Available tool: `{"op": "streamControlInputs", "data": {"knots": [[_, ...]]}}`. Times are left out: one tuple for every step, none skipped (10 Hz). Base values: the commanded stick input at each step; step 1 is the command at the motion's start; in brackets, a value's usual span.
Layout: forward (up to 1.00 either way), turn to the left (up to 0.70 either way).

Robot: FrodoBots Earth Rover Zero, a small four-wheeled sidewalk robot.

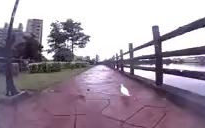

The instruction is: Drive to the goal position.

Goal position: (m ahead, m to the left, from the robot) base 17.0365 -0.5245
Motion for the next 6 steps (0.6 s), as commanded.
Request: {"op": "streamControlInputs", "data": {"knots": [[1.00,-0.01],[1.00,-0.01],[1.00,-0.01],[1.00,-0.01],[1.00,-0.01],[1.00,-0.01]]}}
